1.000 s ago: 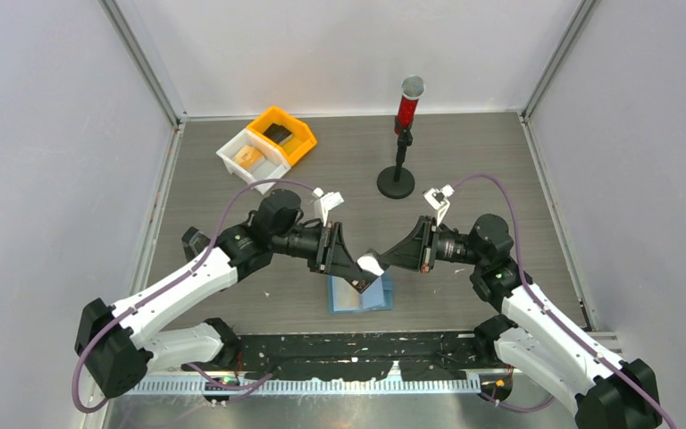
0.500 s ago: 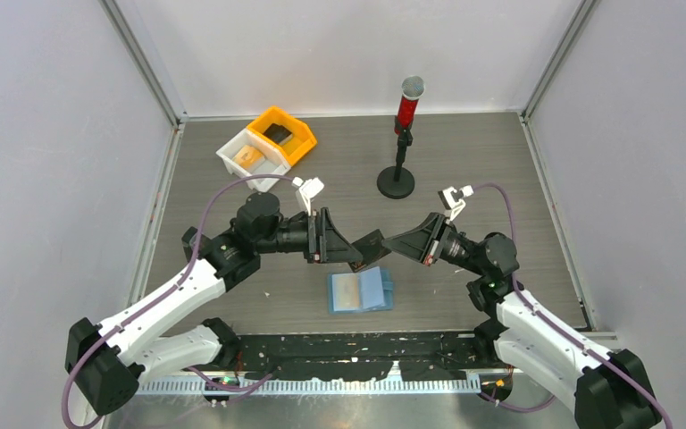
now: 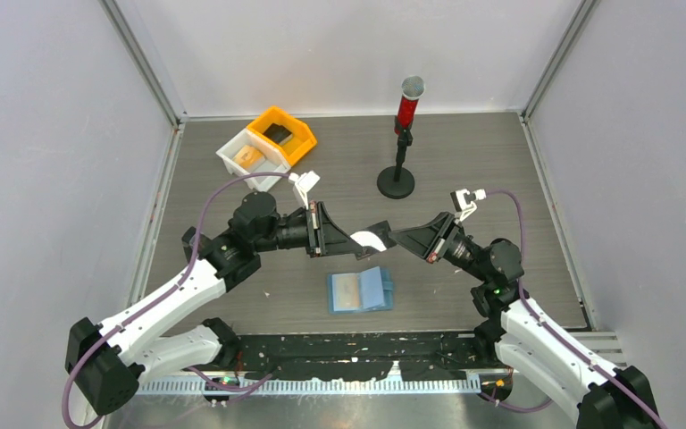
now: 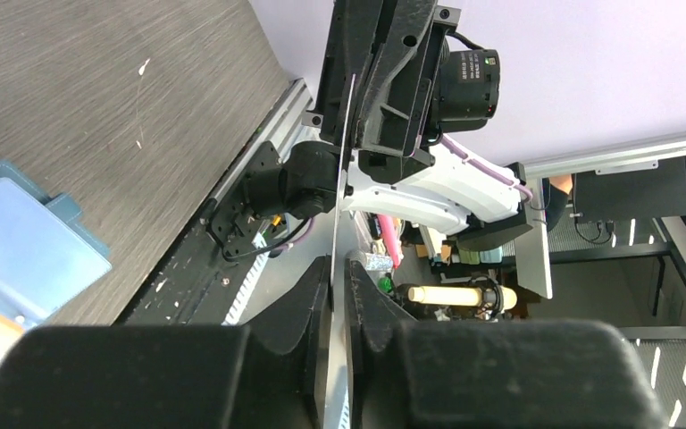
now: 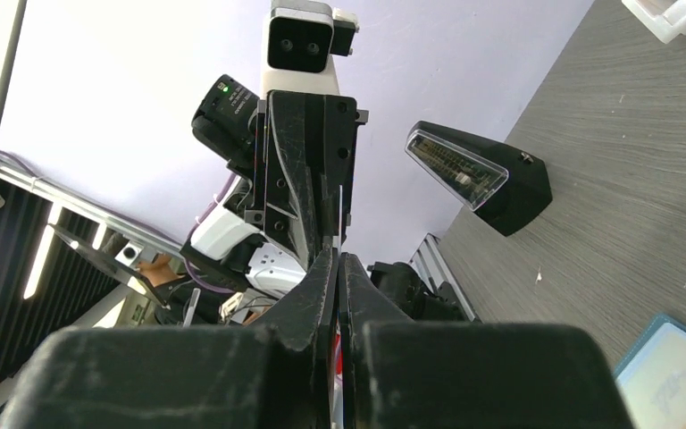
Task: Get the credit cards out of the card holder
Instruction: Place the credit card in the storage box.
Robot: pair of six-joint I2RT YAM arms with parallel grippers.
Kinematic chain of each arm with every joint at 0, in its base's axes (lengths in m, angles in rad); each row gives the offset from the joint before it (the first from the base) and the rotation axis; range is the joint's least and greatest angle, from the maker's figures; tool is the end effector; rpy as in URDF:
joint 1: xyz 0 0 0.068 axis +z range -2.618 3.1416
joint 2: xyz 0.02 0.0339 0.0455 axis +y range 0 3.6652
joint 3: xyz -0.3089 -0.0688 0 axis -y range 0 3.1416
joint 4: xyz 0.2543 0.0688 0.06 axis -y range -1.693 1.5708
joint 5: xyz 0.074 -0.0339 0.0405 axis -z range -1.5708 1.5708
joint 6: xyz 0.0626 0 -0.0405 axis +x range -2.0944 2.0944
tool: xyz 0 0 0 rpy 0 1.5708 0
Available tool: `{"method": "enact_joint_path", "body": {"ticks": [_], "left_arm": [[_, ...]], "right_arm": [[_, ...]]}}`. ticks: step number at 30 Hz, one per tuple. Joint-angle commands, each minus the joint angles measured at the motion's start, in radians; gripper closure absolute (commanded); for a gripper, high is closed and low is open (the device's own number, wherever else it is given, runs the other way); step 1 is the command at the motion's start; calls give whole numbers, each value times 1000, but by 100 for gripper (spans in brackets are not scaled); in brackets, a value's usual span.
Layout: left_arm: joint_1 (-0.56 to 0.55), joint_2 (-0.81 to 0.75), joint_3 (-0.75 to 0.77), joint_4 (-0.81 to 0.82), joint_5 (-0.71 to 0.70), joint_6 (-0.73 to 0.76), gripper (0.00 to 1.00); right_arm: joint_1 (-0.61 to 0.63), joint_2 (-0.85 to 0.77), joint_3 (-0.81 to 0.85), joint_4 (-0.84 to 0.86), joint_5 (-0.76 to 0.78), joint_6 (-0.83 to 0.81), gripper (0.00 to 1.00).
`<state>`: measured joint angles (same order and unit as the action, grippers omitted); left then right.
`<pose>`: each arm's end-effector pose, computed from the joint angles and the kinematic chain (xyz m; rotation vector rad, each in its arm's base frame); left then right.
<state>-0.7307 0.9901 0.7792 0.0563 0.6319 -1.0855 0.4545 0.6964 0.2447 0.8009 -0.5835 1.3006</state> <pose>0.1502 -0.1842 0.3580 0.2005 2.0927 -1.7737 0.1256 0.0998 0.2978 0.0273 1.5300 1.8149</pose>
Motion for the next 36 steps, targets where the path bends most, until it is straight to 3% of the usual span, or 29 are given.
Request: {"method": "enact_joint_path", "body": {"ticks": [1, 3, 6, 10, 19, 22, 24, 28, 29, 30, 32, 33, 36], "left_arm": [[2, -7, -1, 65, -13, -20, 88], [2, -12, -1, 53, -20, -15, 85], [4, -15, 1, 33, -31, -6, 71], [3, -18, -3, 35, -42, -11, 69], [16, -20, -6, 18, -70, -8, 99], [34, -23, -10, -7, -86, -4, 100], [63, -19, 16, -94, -102, 16, 100], [159, -11, 80, -267, -122, 91, 100], [193, -8, 99, -306, -126, 111, 100], [230, -3, 120, -341, -126, 131, 100], [323, 26, 174, -407, -108, 178, 100], [361, 58, 207, -443, -102, 197, 100], [456, 161, 334, -556, -105, 292, 100]], "right_arm": [[0, 1, -4, 0, 28, -13, 95], [0, 5, -10, -1, 39, -15, 95], [0, 14, -22, 15, 55, -6, 95], [0, 20, -39, 36, 68, 10, 95], [-1, 27, -62, 35, 86, 9, 95], [0, 21, -68, 30, 84, 11, 94], [0, 10, -63, 17, 83, 7, 87], [0, -50, -26, -79, 84, -50, 59], [0, -61, -12, -123, 87, -64, 47], [0, -83, -5, -145, 89, -90, 42], [0, -114, 16, -224, 102, -131, 10], [0, -123, 31, -289, 115, -143, 3], [0, -154, 51, -376, 136, -185, 4]]}}
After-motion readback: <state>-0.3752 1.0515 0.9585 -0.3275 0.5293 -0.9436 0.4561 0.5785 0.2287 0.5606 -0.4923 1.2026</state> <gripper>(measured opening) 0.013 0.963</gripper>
